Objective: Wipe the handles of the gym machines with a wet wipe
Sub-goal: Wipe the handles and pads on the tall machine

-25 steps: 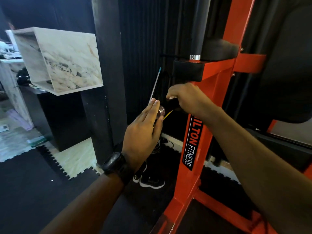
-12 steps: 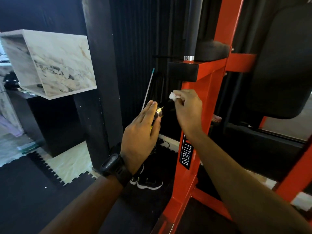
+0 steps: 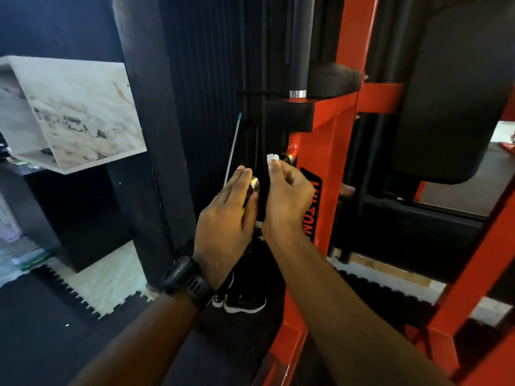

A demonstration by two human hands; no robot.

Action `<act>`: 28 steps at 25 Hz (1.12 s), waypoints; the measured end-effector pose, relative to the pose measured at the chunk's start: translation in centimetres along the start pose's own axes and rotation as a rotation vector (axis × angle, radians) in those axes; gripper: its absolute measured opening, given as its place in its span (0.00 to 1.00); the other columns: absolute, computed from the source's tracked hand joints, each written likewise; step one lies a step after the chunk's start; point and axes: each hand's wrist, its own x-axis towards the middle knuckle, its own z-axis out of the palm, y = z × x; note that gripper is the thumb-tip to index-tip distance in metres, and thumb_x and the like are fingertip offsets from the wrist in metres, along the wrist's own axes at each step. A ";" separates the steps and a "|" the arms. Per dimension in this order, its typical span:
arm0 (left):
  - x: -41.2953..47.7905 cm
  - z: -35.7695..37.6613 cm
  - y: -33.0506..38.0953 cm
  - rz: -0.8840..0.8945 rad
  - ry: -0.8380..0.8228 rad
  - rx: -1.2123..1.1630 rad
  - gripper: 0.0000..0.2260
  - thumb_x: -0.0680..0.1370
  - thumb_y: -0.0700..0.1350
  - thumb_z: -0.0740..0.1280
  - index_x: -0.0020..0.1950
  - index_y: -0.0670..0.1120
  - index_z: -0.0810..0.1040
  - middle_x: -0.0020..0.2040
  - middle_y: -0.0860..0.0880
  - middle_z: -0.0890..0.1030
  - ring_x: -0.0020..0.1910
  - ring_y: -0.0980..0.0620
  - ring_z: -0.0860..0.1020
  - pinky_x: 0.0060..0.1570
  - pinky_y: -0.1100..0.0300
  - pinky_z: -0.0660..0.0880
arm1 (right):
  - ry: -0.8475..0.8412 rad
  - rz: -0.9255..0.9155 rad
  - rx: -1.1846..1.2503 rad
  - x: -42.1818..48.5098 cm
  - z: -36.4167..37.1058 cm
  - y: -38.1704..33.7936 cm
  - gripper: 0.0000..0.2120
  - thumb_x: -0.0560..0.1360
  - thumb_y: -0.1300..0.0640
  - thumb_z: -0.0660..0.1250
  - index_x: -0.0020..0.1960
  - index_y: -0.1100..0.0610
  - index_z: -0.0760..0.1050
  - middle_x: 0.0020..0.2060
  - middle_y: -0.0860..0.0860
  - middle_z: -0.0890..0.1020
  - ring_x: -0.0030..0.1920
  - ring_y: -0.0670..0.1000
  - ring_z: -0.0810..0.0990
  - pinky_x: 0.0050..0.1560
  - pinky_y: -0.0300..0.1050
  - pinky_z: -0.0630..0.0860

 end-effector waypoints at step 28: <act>0.1 0.0 0.1 -0.027 -0.040 0.000 0.19 0.83 0.45 0.64 0.74 0.42 0.71 0.73 0.45 0.73 0.68 0.51 0.75 0.59 0.64 0.68 | -0.157 0.606 0.322 -2.0 -1.6 -1.9 0.08 0.78 0.65 0.67 0.54 0.66 0.81 0.35 0.53 0.85 0.32 0.47 0.84 0.40 0.42 0.83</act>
